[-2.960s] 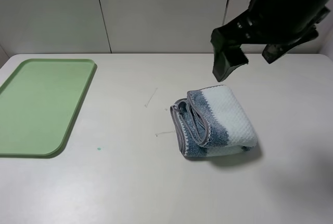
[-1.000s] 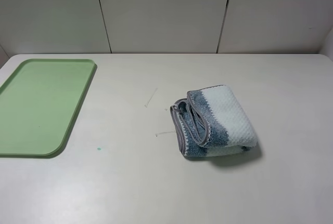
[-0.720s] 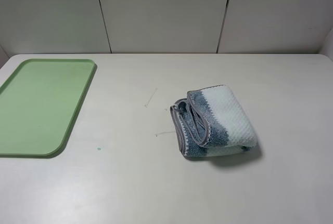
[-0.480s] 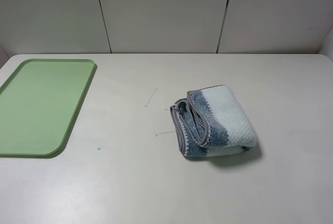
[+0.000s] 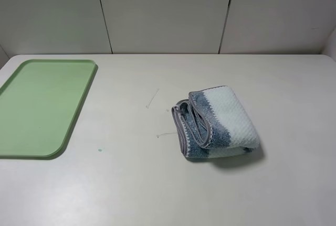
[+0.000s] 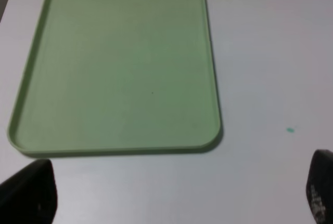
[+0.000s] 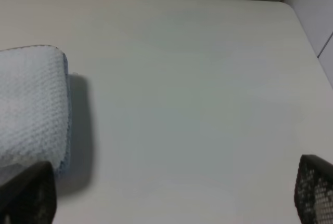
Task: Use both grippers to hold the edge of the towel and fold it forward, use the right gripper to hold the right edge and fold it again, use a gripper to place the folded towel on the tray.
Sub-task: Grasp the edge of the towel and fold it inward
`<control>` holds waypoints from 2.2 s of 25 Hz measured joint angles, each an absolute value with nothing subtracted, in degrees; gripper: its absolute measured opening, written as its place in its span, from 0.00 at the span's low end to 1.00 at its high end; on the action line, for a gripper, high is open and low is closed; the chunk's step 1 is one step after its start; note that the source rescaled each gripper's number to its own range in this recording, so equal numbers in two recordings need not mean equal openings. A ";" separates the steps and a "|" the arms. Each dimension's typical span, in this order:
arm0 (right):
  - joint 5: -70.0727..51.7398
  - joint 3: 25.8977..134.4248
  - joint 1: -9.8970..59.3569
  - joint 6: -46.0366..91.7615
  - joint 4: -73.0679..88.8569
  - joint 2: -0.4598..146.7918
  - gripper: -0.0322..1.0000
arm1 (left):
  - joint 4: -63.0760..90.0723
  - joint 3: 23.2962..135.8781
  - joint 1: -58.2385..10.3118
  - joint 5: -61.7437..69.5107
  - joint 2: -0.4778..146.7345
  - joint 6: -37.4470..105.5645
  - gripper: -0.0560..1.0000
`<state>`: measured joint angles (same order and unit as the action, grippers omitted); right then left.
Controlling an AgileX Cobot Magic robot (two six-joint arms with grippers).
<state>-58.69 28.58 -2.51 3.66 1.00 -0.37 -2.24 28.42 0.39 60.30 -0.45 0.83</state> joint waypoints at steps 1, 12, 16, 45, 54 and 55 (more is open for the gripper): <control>-58.69 28.58 -2.51 3.66 1.00 -0.37 1.00 | -2.49 28.42 0.39 60.30 -0.45 0.83 0.96; -58.69 28.58 -2.51 3.66 1.00 -0.37 1.00 | 0.00 30.52 0.39 59.03 3.21 0.95 1.00; -58.69 28.58 -2.51 3.66 1.00 -0.37 1.00 | 4.50 34.63 0.39 57.99 13.39 2.66 1.00; -58.69 28.58 -2.51 3.71 1.00 -0.37 1.00 | 17.68 56.61 -34.68 28.45 88.19 -5.47 1.00; -58.69 28.58 -2.51 3.71 1.00 -0.37 1.00 | 17.73 65.68 -41.31 24.83 103.36 -9.44 1.00; -58.69 28.58 -2.51 3.71 1.00 -0.37 1.00 | 17.73 66.72 -41.79 24.41 104.89 -9.82 1.00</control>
<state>-58.69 28.58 -2.51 3.71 1.00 -0.37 17.73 66.72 -41.79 24.41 104.89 -9.82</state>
